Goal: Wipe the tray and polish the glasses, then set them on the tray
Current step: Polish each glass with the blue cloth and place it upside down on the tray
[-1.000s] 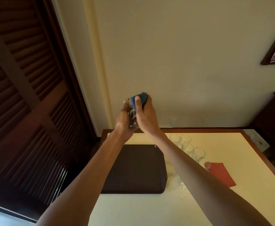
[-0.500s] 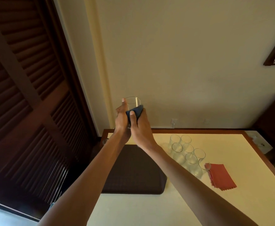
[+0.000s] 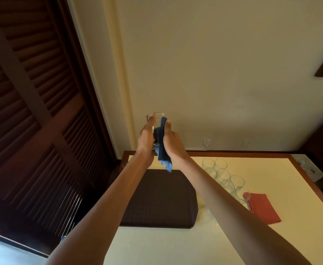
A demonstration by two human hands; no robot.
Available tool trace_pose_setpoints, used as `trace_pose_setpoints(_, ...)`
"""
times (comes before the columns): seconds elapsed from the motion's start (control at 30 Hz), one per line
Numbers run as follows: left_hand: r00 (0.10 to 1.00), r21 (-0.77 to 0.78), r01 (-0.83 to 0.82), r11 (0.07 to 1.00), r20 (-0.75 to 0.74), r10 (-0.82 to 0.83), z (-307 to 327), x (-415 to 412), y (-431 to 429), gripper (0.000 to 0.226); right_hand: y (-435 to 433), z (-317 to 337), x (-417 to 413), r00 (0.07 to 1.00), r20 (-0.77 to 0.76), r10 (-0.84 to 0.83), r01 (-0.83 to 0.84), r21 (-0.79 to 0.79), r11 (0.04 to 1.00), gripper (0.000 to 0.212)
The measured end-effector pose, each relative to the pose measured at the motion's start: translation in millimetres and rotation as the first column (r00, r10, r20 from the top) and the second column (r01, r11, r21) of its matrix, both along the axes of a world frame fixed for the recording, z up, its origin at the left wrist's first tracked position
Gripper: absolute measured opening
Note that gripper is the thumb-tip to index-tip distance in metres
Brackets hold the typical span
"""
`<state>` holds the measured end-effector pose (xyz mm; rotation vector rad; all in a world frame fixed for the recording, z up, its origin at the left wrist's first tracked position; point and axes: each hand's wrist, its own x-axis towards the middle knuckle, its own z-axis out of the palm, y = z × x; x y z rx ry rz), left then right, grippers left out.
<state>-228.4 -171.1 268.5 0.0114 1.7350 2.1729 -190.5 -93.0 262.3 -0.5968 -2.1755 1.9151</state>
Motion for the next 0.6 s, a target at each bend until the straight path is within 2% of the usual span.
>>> trace_pose_setpoints(0.07,1.000,-0.001,-0.015,1.000,0.011,0.015,-2.1,-5.2,-1.1,0.086,-4.5,-2.8,9.1,1.000,-0.014,0.027,-0.025,0.093,0.995,0.067)
trace_pose_setpoints(0.17,0.998,0.069,-0.024,0.997,0.057,0.020,-0.3,-5.1,-1.5,0.070,-12.0,-6.4,10.5,0.980,-0.199,-0.010,0.055,0.222,0.973,0.047)
trace_pose_setpoints(0.23,0.996,0.095,0.050,0.994,0.067,-0.056,1.3,-5.9,-0.1,0.059,-12.0,-3.7,6.1,0.939,-0.343,-0.018,0.122,0.286,0.951,0.047)
trace_pose_setpoints(0.3,0.993,0.099,0.103,0.990,0.043,-0.108,1.7,-7.1,0.7,0.055,-5.9,3.2,1.8,0.911,-0.411,-0.044,0.184,0.308,0.934,0.050)
trace_pose_setpoints(0.4,0.991,0.137,0.128,0.982,0.014,-0.131,3.7,-5.1,3.6,0.054,6.2,17.7,-2.6,0.931,-0.341,-0.131,0.195,0.160,0.968,0.047)
trace_pose_setpoints(0.47,0.992,0.128,0.127,0.984,-0.021,-0.125,3.4,-3.1,7.1,0.060,12.2,21.4,-9.0,0.951,-0.265,-0.160,0.173,0.028,0.985,0.054)
trace_pose_setpoints(0.53,0.995,0.086,0.091,0.992,-0.035,-0.088,5.7,-0.6,8.4,0.065,10.4,19.4,-13.4,0.978,-0.160,-0.131,0.133,0.001,0.991,0.067)
trace_pose_setpoints(0.6,0.999,0.040,0.047,0.998,0.012,-0.047,5.2,-3.0,8.5,0.067,5.9,13.5,-11.4,0.994,-0.066,-0.083,0.084,0.016,0.996,0.073)
